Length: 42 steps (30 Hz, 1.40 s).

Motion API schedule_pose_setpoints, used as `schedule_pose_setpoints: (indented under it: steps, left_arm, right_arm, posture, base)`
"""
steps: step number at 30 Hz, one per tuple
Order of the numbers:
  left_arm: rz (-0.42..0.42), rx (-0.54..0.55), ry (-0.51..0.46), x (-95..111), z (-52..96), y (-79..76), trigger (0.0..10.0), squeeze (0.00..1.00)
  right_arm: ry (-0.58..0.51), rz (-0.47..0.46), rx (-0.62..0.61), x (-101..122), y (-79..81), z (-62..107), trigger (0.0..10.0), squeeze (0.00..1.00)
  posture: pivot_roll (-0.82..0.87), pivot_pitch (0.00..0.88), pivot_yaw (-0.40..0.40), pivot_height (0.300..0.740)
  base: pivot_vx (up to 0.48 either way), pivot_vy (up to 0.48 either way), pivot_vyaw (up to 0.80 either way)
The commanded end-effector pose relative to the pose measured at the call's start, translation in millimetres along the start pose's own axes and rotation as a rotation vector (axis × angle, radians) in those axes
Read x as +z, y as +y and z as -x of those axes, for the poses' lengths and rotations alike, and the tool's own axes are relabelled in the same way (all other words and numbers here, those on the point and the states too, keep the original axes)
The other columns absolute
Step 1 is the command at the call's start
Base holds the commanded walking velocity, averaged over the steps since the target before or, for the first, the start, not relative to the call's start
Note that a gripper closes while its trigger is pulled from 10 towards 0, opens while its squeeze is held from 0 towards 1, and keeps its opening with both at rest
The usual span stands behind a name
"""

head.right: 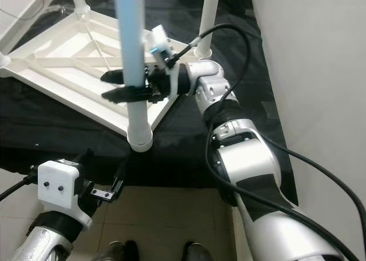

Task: Building children table

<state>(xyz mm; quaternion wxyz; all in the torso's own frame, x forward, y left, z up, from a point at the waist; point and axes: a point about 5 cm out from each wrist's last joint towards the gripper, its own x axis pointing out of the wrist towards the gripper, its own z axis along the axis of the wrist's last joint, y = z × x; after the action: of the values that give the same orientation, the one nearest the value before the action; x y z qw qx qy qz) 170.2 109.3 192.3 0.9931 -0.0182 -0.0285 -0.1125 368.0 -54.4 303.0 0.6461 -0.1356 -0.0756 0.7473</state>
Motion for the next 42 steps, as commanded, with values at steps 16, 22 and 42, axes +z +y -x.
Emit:
schedule_pose_setpoints:
  steps: [16, 22, 42]
  left_arm:
    - [-0.009, 0.033, 0.016, -3.1, 0.6, 1.7, 10.0, 0.00]
    - [-0.016, 0.038, 0.013, -2.8, -0.6, 3.1, 10.0, 0.00]
    - [-0.036, 0.065, 0.000, -1.7, -2.4, 12.6, 10.0, 0.00]
  right_arm:
    - [0.161, -0.181, -0.414, -53.5, -7.9, -29.3, 10.0, 0.00]
    - [0.185, -0.218, -0.685, -59.8, -17.9, -23.7, 10.0, 0.00]
    - [0.241, -0.360, -1.908, -98.4, -13.9, 25.1, 10.0, 0.00]
  posture:
    - [0.09, 0.278, -0.039, 0.740]
    - [0.09, 0.284, -0.038, 0.740]
    - [0.08, 0.277, -0.036, 0.740]
  base:
    - [0.000, 0.000, 0.00]
    - [0.000, 0.000, 0.00]
    - [0.000, 0.000, 0.00]
